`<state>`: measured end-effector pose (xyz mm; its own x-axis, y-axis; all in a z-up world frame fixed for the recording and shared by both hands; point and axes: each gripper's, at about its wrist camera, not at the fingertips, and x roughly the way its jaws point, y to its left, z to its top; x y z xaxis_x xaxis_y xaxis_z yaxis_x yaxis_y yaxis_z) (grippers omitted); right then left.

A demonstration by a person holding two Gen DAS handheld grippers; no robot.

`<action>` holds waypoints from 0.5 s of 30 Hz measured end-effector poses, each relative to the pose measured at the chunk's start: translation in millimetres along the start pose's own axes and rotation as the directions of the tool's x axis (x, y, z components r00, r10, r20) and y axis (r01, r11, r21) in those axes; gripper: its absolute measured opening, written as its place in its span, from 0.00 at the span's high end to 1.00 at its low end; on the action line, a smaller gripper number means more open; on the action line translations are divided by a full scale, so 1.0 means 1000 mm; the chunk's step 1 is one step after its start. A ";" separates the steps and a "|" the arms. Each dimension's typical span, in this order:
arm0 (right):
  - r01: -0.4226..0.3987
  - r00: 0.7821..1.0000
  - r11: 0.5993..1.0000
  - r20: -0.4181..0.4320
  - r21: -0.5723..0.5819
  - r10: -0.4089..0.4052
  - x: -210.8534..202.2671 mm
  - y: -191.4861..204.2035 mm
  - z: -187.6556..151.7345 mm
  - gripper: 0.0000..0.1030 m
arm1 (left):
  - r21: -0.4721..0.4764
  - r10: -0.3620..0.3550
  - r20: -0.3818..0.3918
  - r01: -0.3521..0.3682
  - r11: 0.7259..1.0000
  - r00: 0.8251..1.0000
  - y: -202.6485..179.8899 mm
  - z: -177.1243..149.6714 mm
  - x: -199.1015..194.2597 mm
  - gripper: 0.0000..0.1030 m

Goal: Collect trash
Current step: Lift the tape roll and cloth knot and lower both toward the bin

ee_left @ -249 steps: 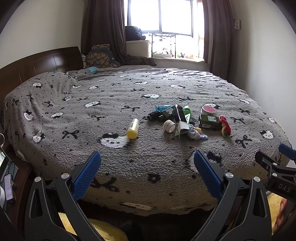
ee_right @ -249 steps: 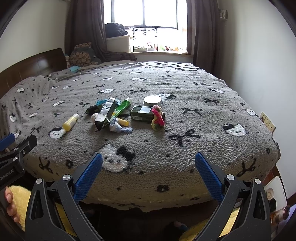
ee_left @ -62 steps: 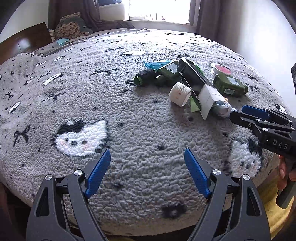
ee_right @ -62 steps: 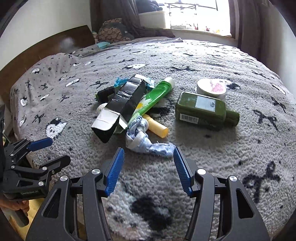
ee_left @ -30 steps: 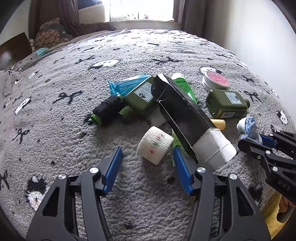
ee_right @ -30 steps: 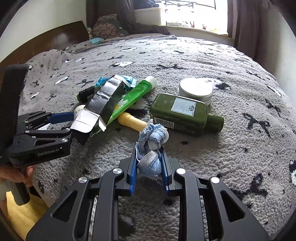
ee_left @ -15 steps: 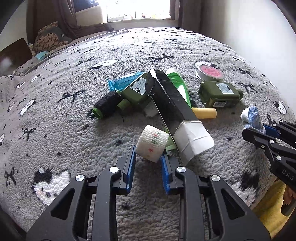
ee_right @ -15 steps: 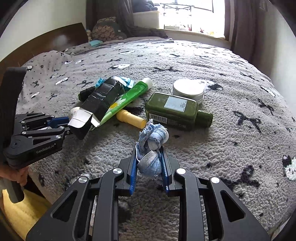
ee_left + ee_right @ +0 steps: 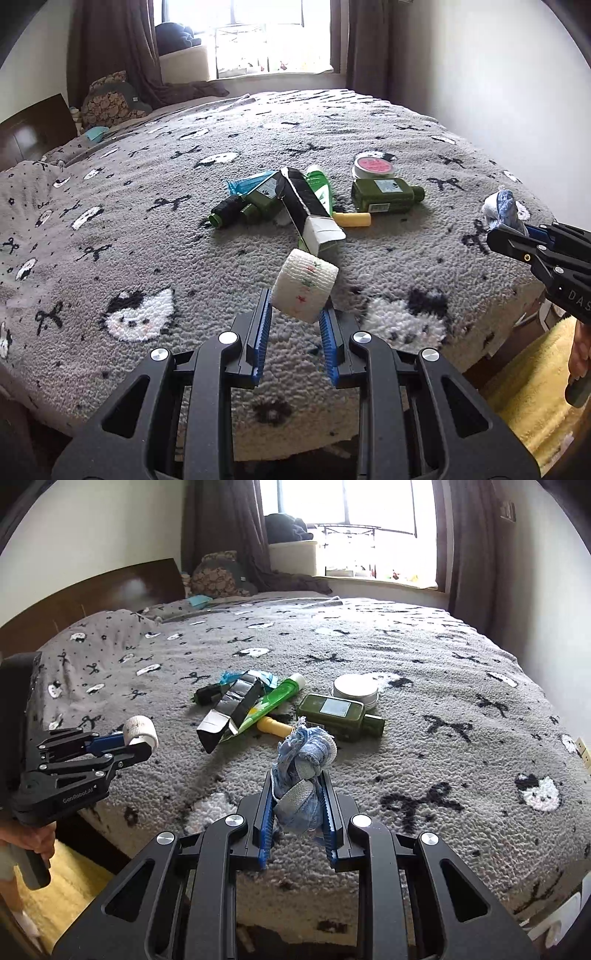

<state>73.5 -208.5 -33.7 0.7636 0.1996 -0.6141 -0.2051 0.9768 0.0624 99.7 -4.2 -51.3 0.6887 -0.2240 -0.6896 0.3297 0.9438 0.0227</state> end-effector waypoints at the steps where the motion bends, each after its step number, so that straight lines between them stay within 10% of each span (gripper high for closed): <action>1: 0.003 1.000 1.000 0.005 -0.005 -0.002 -0.005 0.001 -0.002 0.77 | 0.001 -0.005 0.010 0.005 1.000 1.000 -0.003 -0.004 -0.006 0.77; 15: -0.039 0.997 0.999 -0.066 0.022 0.041 -0.025 0.015 -0.070 0.77 | 0.028 -0.119 -0.032 0.120 0.992 0.992 -0.051 -0.087 -0.030 0.77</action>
<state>8.7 -204.7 -72.0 0.7125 0.2334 -0.6617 -0.2214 0.9697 0.1036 6.3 -24.5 -94.8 0.6235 -0.3270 -0.7101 0.4279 0.9029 -0.0400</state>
